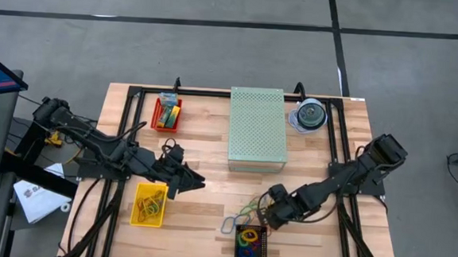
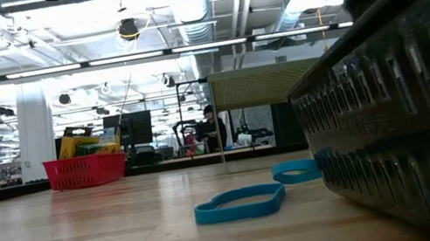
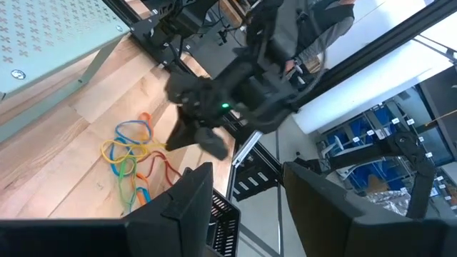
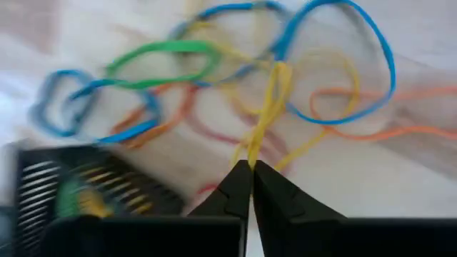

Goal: Pick & Place Office Desk Supplies
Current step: Put the yellow rubber band into the yellow bin

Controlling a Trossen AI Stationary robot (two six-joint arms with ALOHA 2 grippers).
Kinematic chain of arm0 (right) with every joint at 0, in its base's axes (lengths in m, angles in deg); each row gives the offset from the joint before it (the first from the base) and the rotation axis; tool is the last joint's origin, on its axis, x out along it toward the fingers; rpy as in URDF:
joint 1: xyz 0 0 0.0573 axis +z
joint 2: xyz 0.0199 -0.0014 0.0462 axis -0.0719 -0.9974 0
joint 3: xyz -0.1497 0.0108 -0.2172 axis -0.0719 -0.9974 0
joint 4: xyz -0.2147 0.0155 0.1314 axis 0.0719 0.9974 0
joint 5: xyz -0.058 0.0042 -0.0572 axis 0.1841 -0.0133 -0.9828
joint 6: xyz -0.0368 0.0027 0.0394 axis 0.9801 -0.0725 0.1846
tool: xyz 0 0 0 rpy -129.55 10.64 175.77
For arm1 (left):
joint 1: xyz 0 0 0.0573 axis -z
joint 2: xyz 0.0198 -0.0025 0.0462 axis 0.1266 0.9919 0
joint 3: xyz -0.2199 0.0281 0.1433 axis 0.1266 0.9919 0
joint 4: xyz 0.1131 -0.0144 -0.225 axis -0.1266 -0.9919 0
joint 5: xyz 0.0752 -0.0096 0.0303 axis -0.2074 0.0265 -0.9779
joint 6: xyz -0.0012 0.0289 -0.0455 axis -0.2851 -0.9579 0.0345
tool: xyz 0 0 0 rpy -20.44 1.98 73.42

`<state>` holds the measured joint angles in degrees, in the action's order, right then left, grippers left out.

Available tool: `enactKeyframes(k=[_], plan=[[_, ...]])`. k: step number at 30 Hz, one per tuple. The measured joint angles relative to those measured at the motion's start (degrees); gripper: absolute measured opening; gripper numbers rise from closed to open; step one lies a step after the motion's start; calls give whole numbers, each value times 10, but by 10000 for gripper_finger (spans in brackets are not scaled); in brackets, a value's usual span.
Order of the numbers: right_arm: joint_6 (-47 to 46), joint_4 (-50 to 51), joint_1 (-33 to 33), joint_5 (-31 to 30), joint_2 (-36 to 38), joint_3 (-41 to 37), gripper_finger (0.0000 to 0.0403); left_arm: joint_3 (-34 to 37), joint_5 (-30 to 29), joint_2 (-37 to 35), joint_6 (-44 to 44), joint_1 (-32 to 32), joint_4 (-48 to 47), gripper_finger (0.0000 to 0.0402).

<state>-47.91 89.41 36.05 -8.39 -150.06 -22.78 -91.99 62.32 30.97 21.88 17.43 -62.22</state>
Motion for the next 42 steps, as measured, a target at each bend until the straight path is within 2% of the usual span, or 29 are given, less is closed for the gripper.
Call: enactKeyframes(k=[7,10,14,18,24,30,37,42], plan=[[67,94,10,-105,12,134,3,0,0,0,-24,0,0,167],[109,170,2,-139,17,195,2,0,2,0,-29,0,-1,167],[177,186,-15,-165,28,255,1,0,4,0,-30,0,0,167],[243,153,-32,-189,42,295,1,0,6,0,-30,1,5,167],[356,36,-69,-181,55,327,0,0,6,0,-54,1,44,169],[420,-77,-103,-119,56,330,0,0,6,0,-116,-5,123,203],[448,-136,-118,-84,55,330,0,0,11,0,-120,-26,135,254],[449,-139,-125,-78,54,330,0,0,46,4,-120,-44,137,241]])
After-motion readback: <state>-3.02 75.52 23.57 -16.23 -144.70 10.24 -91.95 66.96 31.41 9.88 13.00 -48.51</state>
